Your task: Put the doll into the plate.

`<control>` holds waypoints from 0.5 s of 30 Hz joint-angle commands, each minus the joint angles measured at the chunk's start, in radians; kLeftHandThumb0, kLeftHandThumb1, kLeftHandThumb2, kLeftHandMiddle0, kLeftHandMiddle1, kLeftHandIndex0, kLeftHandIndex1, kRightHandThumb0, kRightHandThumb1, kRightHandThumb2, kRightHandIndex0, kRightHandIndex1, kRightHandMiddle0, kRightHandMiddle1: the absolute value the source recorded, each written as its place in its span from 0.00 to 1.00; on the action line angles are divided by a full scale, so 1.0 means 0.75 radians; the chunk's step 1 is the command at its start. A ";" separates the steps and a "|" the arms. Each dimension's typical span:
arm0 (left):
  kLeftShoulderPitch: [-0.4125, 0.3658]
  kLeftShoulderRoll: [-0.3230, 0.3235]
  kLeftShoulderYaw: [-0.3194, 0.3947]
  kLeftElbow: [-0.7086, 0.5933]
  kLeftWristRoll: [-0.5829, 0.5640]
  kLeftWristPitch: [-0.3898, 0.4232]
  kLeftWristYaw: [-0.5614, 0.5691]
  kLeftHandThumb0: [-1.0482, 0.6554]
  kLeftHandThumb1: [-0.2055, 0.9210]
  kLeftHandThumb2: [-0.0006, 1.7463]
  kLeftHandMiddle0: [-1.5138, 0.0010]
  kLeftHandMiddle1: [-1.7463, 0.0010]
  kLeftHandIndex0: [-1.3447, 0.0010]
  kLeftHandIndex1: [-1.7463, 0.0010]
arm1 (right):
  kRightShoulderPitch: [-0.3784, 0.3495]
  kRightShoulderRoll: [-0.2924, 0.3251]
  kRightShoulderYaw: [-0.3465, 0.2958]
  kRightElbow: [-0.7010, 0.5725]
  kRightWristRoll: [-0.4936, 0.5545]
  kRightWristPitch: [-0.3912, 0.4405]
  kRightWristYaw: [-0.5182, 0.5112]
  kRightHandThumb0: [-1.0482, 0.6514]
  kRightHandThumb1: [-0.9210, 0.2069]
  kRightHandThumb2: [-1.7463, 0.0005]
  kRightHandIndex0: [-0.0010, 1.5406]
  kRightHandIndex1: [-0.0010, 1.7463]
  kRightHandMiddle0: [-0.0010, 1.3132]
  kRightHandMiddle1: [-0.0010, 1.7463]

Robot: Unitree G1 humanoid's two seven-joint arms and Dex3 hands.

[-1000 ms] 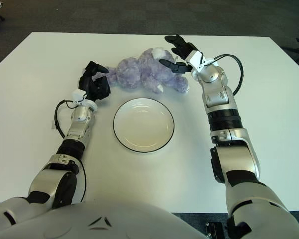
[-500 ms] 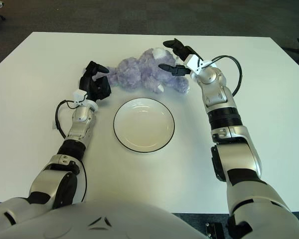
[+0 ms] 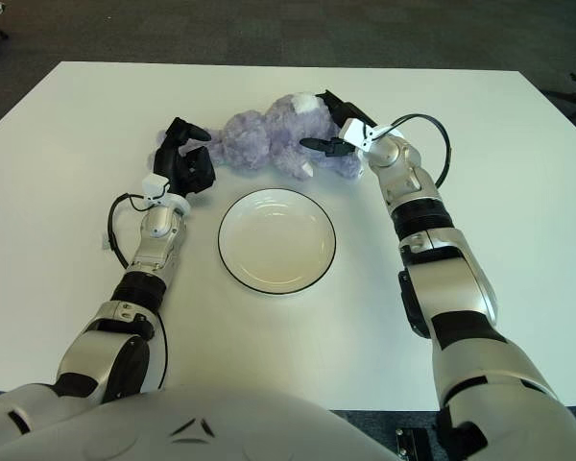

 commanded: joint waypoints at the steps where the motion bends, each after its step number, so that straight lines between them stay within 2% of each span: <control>1: 0.090 -0.011 -0.009 0.036 0.007 0.014 0.008 0.38 0.72 0.55 0.23 0.00 0.71 0.00 | -0.037 0.006 0.015 0.059 -0.015 -0.049 -0.001 0.07 0.00 0.76 0.05 0.01 0.00 0.31; 15: 0.089 -0.013 -0.005 0.030 0.007 0.019 0.021 0.38 0.71 0.55 0.24 0.00 0.70 0.00 | -0.057 0.032 0.055 0.158 -0.020 -0.124 -0.013 0.08 0.00 0.77 0.10 0.03 0.00 0.33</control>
